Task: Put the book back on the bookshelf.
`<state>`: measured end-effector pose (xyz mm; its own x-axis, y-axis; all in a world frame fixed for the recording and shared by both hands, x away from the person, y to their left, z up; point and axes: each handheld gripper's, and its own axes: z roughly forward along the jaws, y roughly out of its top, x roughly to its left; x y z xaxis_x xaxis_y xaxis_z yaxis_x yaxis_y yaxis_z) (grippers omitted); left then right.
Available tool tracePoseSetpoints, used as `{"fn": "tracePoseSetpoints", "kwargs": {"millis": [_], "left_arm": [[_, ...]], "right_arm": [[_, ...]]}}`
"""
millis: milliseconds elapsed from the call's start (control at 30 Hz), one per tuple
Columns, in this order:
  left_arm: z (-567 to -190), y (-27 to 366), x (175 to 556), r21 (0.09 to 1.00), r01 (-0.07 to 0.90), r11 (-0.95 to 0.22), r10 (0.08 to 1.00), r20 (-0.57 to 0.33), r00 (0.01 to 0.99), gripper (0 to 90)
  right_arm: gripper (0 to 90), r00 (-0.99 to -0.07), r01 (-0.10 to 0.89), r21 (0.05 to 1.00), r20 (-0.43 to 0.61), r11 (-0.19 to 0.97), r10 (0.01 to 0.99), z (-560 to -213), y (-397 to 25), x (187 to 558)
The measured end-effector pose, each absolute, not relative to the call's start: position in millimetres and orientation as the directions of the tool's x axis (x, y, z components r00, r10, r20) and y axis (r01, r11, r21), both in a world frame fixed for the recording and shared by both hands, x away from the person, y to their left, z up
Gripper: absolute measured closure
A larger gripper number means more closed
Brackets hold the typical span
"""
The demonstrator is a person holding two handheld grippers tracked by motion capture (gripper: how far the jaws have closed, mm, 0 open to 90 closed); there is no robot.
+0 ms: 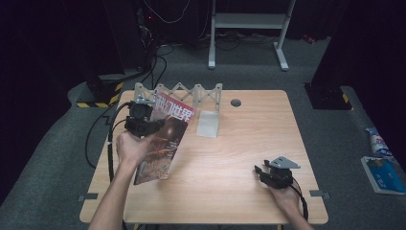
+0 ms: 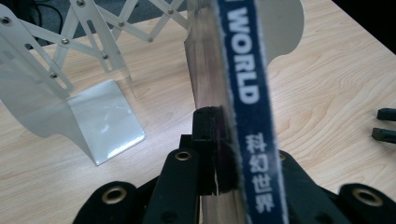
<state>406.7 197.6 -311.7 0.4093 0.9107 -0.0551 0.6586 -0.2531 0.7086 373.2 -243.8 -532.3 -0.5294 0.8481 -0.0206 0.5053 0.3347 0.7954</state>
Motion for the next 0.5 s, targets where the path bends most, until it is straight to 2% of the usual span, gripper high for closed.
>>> {"fn": "tracePoseSetpoints", "kwargs": {"millis": [367, 500], "left_arm": [[-301, 203, 420, 0.674, 0.69, -0.264, 0.916, -0.048, 0.398, 82.8], [-299, 207, 426, 0.666, 0.704, -0.245, 0.919, -0.073, 0.388, 82.8]], "right_arm": [[49.9, -0.53, 0.506, 0.793, -0.023, 0.338, 0.848, -532, -243, 373], [49.9, -0.532, 0.506, 0.793, -0.024, 0.34, 0.847, -532, -244, 373]]}}
